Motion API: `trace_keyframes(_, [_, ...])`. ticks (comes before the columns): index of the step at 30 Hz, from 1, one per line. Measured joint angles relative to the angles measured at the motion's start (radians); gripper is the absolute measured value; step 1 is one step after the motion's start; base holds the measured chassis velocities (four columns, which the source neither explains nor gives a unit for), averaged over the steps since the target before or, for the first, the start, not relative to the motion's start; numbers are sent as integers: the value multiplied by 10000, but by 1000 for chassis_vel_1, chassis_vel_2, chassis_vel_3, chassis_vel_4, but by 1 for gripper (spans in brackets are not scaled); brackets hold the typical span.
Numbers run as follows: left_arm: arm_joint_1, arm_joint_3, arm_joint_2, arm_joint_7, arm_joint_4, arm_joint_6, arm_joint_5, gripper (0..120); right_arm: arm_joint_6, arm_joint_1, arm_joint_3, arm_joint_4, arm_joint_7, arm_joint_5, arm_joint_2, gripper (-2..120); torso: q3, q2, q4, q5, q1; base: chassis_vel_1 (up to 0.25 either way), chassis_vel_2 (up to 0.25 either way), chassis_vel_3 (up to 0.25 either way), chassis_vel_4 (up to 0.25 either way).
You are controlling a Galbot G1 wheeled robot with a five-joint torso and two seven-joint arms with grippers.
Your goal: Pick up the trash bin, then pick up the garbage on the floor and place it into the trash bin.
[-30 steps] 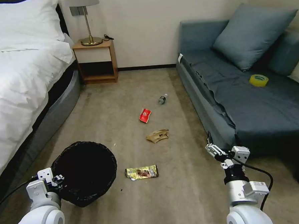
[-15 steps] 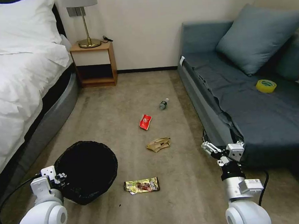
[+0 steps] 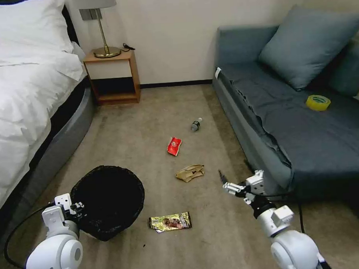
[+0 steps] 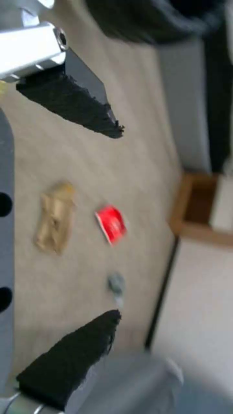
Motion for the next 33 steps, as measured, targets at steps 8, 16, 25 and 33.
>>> trace_keyframes(8, [311,-87,-126,-51,-303,1,133,2,35,2293,-2818,-1851,-878,1137,-1048,100,0,0,-1,0,0,0,0,0,0])
trace_keyframes(16, [500,-178,-287,-98,-501,1,220,2,160,4874,-6066,-3673,-1850,1493,-1151,100,0,0,0,-1,0,0,0,0,0])
trace_keyframes(25, [653,-459,-479,-135,-604,1,257,2,708,7520,-8986,-5820,-3304,1489,-695,100,0,0,-1,-2,0,0,0,0,0])
trace_keyframes(33, [834,-807,-624,-137,-753,1,254,2,723,8696,-10408,-7500,-3963,1200,380,100,0,0,0,-1,0,0,0,0,0])
